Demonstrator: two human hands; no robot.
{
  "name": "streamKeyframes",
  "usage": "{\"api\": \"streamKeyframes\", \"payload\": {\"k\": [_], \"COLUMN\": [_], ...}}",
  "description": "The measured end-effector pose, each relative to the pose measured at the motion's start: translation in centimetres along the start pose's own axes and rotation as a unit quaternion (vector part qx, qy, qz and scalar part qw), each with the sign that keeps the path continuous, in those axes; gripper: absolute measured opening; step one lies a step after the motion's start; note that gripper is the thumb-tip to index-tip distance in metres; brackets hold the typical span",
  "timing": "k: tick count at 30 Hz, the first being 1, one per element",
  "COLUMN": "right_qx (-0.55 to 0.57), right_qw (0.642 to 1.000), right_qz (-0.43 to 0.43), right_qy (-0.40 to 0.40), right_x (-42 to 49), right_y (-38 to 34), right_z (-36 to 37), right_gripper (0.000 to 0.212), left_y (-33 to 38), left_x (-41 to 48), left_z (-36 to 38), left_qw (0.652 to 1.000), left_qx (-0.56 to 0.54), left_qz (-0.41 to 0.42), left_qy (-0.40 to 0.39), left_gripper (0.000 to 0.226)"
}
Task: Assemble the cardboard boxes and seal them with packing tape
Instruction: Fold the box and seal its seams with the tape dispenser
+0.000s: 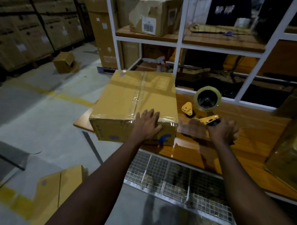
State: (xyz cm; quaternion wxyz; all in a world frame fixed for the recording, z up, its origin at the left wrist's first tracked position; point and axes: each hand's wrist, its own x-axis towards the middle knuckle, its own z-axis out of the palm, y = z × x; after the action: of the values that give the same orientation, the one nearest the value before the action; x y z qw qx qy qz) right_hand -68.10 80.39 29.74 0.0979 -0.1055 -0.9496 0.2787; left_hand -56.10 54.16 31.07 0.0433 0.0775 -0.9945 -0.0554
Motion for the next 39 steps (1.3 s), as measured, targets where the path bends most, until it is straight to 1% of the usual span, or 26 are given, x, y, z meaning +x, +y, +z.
{"api": "streamKeyframes", "payload": {"k": [3, 5, 9, 12, 16, 17, 19, 22, 25, 27, 28, 32, 34, 36, 37, 39], "right_qx": [-0.043, -0.067, -0.089, -0.101, -0.11, -0.115, -0.129, -0.145, -0.121, -0.097, -0.084, -0.044, -0.025, -0.008, -0.003, 0.005], "right_qw": [0.998, 0.994, 0.985, 0.978, 0.975, 0.975, 0.974, 0.971, 0.976, 0.983, 0.987, 0.997, 0.995, 0.988, 0.981, 0.959], "right_qz": [0.03, 0.054, 0.091, 0.1, 0.099, 0.096, 0.091, 0.1, 0.103, 0.08, 0.066, -0.005, -0.059, -0.13, -0.171, -0.252], "right_qy": [-0.038, -0.064, -0.12, -0.154, -0.166, -0.166, -0.162, -0.158, -0.148, -0.13, -0.118, -0.07, -0.074, -0.086, -0.095, -0.128], "right_x": [-0.3, -0.7, -1.6, -2.2, -2.4, -2.3, -2.1, -2.2, -3.0, -3.5, -3.7, -5.2, -6.7, -8.9, -10.3, -13.0], "right_y": [2.5, 4.2, 6.6, 7.6, 7.8, 7.6, 7.2, 6.6, 5.7, 4.2, 3.1, -3.7, -8.0, -12.4, -14.5, -18.1], "right_z": [1.7, 2.8, 4.1, 4.8, 5.3, 5.2, 5.1, 4.8, 4.3, 3.9, 3.6, 2.4, 2.1, 2.6, 3.2, 4.8], "right_gripper": [0.038, 0.039, 0.032, 0.031, 0.033, 0.035, 0.047, 0.062, 0.078, 0.089, 0.091, 0.085, 0.082, 0.077, 0.073, 0.067], "left_y": [1.7, 2.2, 2.8, 2.8, 2.4, 2.3, 2.1, 2.0, 1.9, 1.3, 0.8, -3.1, -5.9, -8.9, -10.5, -13.6], "left_x": [1.2, 1.5, 1.7, 1.8, 1.6, 1.5, 1.3, 1.2, 1.1, 1.0, 0.8, -0.1, -0.9, -1.9, -2.5, -3.7], "left_z": [0.9, 1.4, 2.0, 2.3, 2.4, 2.4, 2.4, 2.4, 1.9, 1.4, 1.2, 0.3, -0.4, -1.0, -1.4, -1.8], "left_qw": [1.0, 1.0, 1.0, 0.999, 0.999, 0.999, 0.999, 0.999, 0.999, 0.999, 0.999, 0.999, 0.999, 0.996, 0.992, 0.979], "left_qx": [0.009, 0.017, 0.026, 0.034, 0.03, 0.028, 0.027, 0.029, 0.036, 0.045, 0.044, 0.032, 0.008, -0.039, -0.064, -0.102], "left_qz": [0.005, -0.002, -0.007, -0.011, -0.008, -0.006, -0.005, -0.002, 0.009, 0.017, 0.016, -0.016, -0.038, -0.073, -0.094, -0.152], "left_qy": [-0.02, -0.019, -0.014, -0.022, -0.02, -0.019, -0.018, -0.017, -0.023, -0.021, -0.015, 0.01, 0.022, 0.04, 0.052, 0.092], "left_gripper": [0.068, 0.069, 0.074, 0.076, 0.089, 0.092, 0.093, 0.084, 0.086, 0.094, 0.096, 0.095, 0.096, 0.095, 0.092, 0.079]}}
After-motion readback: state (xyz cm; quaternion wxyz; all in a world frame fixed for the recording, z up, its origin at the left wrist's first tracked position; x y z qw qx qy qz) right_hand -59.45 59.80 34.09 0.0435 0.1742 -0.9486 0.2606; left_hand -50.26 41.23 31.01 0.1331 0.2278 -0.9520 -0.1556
